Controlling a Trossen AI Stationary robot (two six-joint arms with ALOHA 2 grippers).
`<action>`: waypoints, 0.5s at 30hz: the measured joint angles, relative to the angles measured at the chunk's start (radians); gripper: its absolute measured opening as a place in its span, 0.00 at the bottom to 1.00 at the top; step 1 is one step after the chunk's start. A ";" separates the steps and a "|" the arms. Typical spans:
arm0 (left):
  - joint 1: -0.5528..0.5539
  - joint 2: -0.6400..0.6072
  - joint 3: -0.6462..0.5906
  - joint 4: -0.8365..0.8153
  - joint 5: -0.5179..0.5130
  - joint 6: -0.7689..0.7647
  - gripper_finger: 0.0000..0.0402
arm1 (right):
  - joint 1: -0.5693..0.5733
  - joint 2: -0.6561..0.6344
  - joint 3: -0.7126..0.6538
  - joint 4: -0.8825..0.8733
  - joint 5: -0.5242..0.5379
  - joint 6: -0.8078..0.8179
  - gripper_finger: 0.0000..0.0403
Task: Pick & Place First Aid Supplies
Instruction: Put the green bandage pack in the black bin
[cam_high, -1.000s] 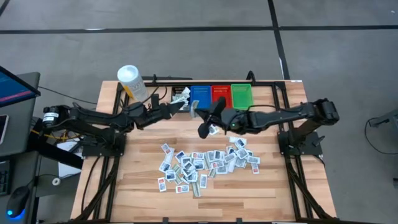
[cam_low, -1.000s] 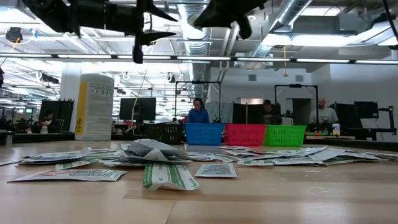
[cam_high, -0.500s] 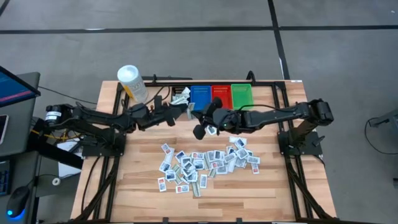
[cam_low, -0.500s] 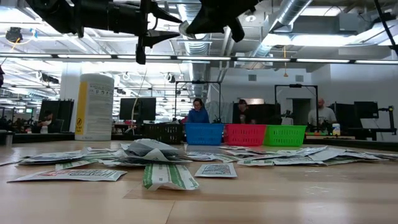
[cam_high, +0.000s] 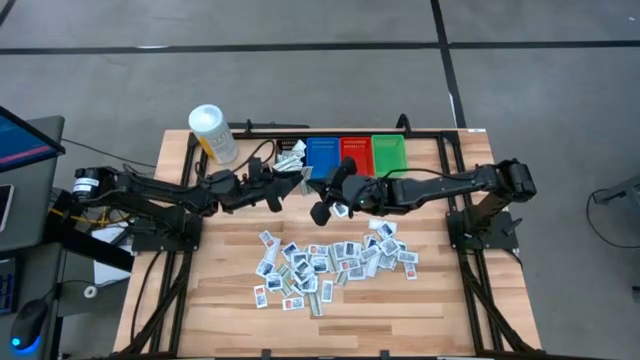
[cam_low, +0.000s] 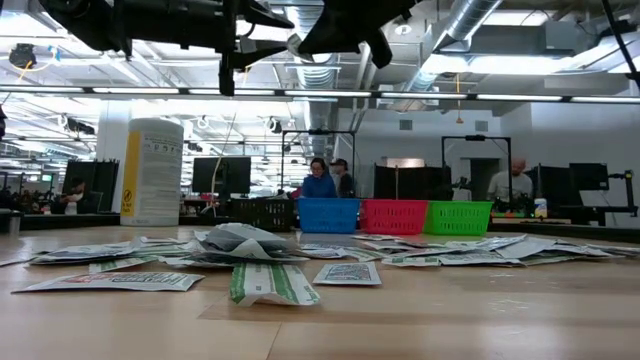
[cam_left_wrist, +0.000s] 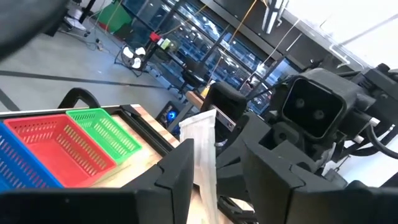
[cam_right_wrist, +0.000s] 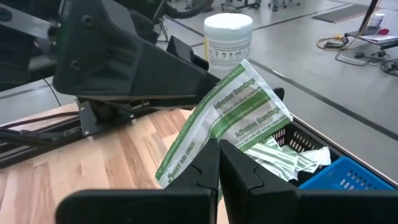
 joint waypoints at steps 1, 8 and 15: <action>0.000 0.000 0.000 0.000 0.000 0.000 0.33 | 0.000 0.000 0.000 0.002 0.000 0.000 0.00; 0.003 0.059 0.000 0.001 -0.003 -0.005 0.33 | 0.000 0.000 0.000 0.004 0.000 0.000 0.00; 0.005 0.077 0.000 0.014 -0.003 -0.049 0.33 | 0.003 0.000 -0.002 -0.003 0.001 0.000 0.00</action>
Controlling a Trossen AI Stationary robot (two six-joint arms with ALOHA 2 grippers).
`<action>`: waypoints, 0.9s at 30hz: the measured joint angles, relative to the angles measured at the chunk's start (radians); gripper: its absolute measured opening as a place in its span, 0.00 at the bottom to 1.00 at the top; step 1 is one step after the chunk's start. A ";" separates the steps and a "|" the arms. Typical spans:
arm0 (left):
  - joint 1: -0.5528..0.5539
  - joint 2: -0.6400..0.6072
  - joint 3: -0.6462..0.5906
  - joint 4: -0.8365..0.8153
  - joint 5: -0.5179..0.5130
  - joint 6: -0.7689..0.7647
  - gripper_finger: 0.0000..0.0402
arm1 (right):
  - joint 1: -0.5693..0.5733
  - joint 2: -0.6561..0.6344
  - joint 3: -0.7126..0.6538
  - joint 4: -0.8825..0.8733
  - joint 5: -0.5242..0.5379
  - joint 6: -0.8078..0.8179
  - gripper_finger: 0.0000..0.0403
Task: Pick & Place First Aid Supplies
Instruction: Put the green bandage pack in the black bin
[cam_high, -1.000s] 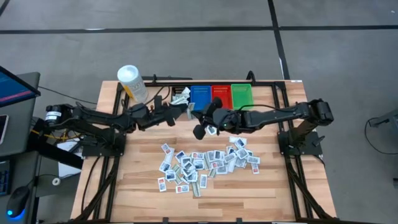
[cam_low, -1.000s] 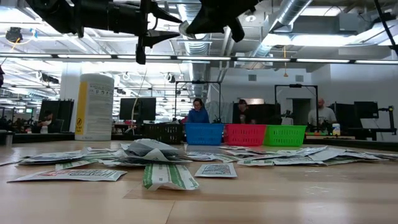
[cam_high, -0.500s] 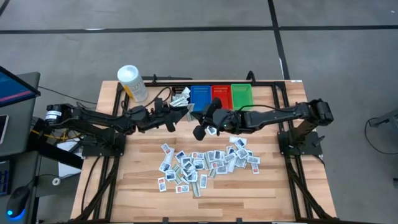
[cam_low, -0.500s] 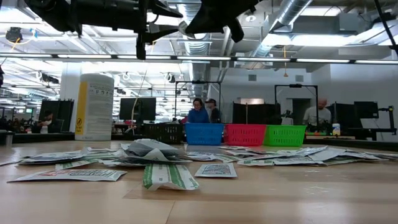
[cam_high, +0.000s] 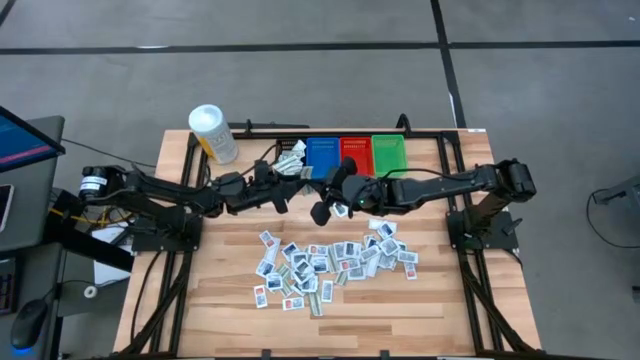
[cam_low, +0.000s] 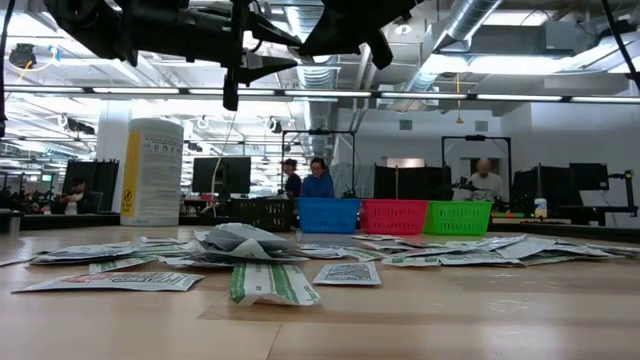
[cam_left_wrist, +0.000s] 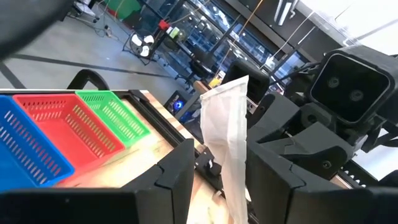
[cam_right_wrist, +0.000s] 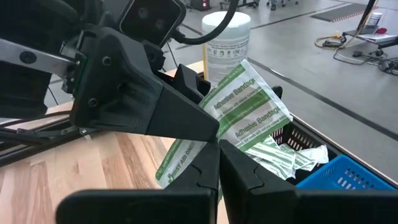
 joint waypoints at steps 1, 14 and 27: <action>0.000 0.000 0.000 0.001 0.000 0.000 0.33 | 0.000 0.000 0.000 0.000 0.000 0.000 0.00; 0.001 0.000 0.000 0.015 0.043 0.003 0.11 | 0.000 0.000 0.000 0.001 -0.002 -0.001 0.00; 0.000 0.000 0.000 0.015 0.045 0.030 0.02 | 0.001 0.000 0.000 -0.004 -0.002 -0.010 0.00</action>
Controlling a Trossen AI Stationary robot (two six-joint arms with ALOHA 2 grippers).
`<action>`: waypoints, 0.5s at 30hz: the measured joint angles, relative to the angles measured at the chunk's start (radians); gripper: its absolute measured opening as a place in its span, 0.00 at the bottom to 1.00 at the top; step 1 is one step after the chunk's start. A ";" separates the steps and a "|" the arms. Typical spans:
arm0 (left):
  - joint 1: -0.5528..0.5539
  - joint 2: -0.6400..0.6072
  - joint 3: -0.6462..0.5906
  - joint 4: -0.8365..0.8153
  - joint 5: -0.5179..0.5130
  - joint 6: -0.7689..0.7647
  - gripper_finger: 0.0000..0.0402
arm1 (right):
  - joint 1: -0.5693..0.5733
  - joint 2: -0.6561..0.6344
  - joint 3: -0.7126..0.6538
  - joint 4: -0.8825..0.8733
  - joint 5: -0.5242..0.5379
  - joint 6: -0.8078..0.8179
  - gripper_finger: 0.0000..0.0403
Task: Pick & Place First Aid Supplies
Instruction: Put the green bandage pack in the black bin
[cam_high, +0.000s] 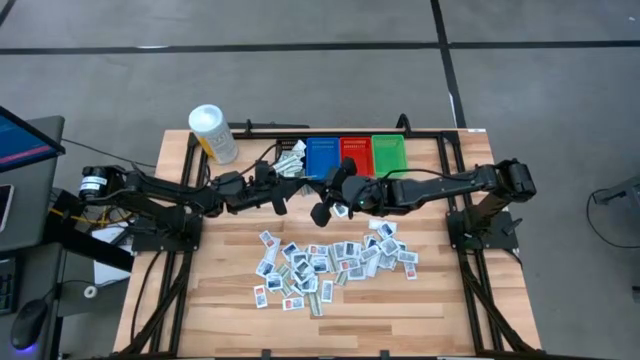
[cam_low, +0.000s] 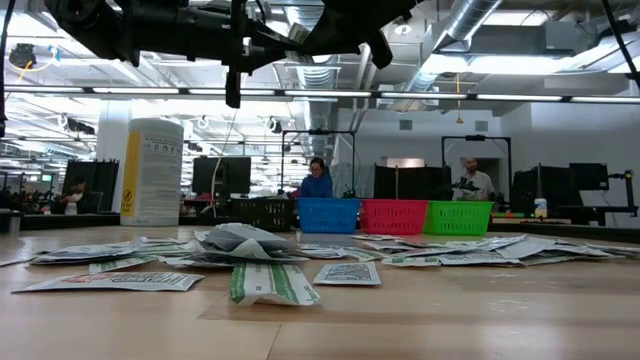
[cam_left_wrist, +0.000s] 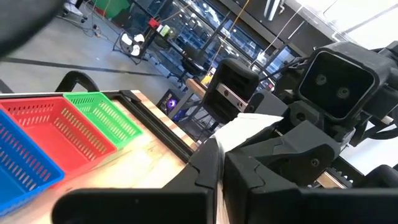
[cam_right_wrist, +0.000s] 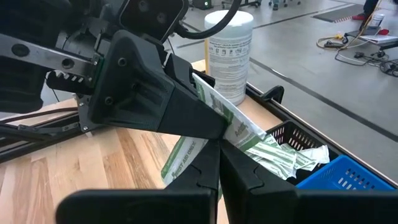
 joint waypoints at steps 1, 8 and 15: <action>0.000 0.000 0.000 0.000 0.001 0.000 0.02 | 0.000 0.000 0.000 -0.002 0.001 0.000 0.01; 0.000 0.002 0.000 -0.006 0.003 0.000 0.02 | 0.000 0.000 0.002 -0.025 0.001 0.001 0.17; 0.007 0.002 0.000 -0.002 0.004 0.000 0.02 | 0.000 -0.001 0.002 -0.082 0.001 0.008 0.32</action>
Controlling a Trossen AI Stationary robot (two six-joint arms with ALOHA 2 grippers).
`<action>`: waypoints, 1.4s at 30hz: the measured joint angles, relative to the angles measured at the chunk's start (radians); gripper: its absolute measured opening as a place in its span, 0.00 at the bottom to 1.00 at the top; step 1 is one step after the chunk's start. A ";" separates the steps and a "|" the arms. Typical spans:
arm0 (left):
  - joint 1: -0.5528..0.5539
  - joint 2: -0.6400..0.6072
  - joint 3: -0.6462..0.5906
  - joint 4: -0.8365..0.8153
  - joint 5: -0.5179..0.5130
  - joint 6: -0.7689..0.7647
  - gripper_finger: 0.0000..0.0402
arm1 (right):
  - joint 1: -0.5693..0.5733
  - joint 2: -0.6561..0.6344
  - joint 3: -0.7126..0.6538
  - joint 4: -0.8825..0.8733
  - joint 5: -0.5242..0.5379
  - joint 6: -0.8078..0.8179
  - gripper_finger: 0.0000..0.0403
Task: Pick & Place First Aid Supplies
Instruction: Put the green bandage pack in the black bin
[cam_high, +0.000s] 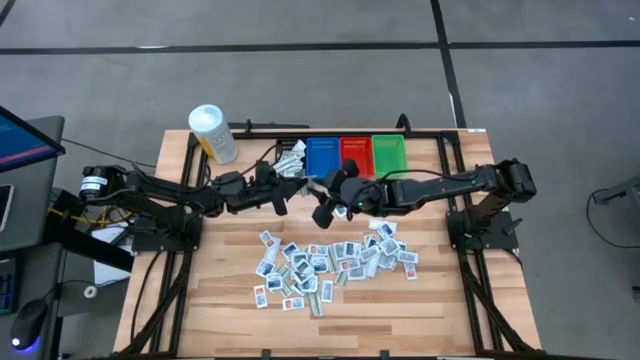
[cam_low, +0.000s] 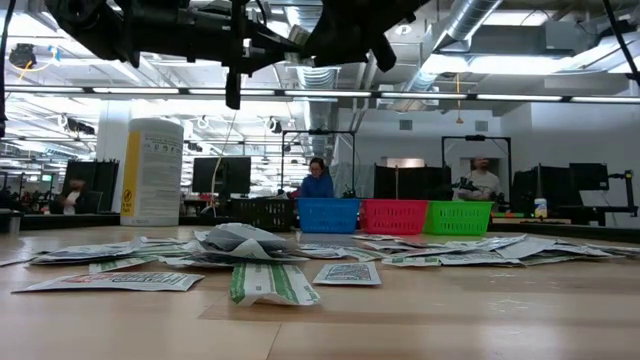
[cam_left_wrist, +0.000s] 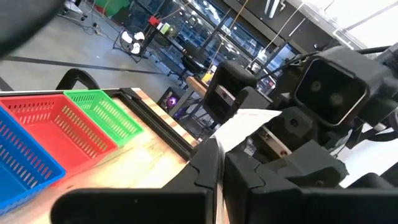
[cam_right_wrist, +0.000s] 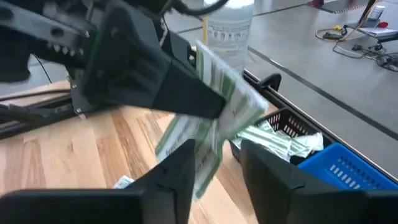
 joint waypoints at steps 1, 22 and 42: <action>0.002 0.000 0.000 0.000 0.000 0.000 0.02 | 0.000 0.000 0.000 -0.009 0.000 0.003 0.34; 0.174 -0.001 0.000 -0.079 -0.002 0.178 0.03 | 0.003 0.000 0.000 -0.310 0.000 0.134 0.59; 0.515 0.171 -0.001 -0.265 0.300 -0.071 0.04 | 0.006 0.140 -0.001 -0.302 -0.024 0.154 0.58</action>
